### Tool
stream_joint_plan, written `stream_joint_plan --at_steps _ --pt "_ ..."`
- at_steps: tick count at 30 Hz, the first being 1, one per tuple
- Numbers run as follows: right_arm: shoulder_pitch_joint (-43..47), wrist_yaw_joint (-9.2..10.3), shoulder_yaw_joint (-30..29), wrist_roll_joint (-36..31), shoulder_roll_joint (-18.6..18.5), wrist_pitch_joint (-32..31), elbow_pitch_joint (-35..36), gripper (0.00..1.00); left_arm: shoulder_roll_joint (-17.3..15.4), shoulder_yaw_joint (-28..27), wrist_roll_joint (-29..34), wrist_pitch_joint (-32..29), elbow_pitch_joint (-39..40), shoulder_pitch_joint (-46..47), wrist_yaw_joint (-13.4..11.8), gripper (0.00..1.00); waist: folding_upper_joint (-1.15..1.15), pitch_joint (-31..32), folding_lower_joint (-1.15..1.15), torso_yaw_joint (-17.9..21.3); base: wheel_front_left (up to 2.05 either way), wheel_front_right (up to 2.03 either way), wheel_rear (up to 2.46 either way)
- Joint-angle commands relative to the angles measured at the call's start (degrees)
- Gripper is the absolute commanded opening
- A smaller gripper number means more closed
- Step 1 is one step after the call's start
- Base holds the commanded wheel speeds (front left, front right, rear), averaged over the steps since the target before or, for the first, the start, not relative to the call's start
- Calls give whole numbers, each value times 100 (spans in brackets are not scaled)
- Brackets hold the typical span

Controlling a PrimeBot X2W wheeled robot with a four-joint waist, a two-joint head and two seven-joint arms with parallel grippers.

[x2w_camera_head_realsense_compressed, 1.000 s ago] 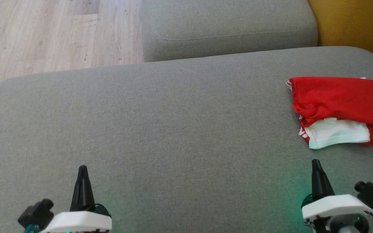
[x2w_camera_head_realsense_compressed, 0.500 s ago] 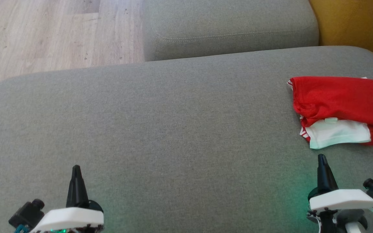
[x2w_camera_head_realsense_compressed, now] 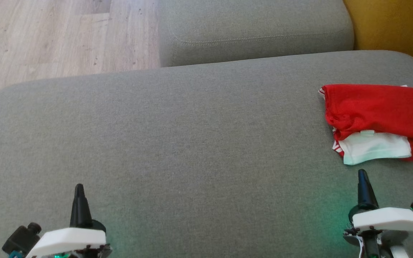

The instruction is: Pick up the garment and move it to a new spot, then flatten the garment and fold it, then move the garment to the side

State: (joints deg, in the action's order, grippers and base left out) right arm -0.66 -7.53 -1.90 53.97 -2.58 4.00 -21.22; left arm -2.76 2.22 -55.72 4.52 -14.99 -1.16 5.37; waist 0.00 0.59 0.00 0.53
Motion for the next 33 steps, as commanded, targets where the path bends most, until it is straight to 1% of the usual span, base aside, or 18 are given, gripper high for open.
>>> stream_joint_plan --at_steps 1,33 --pt "-329 2 26 224 -21 -59 235 0 -33 -157 -202 -56 156 348 48 0 0 -3 0 -2 0 0 0" --pt "-448 3 -235 2142 -28 -588 494 0 -35 -524 -2053 -600 123 553 135 0 0 -42 0 -29 0 0 0"
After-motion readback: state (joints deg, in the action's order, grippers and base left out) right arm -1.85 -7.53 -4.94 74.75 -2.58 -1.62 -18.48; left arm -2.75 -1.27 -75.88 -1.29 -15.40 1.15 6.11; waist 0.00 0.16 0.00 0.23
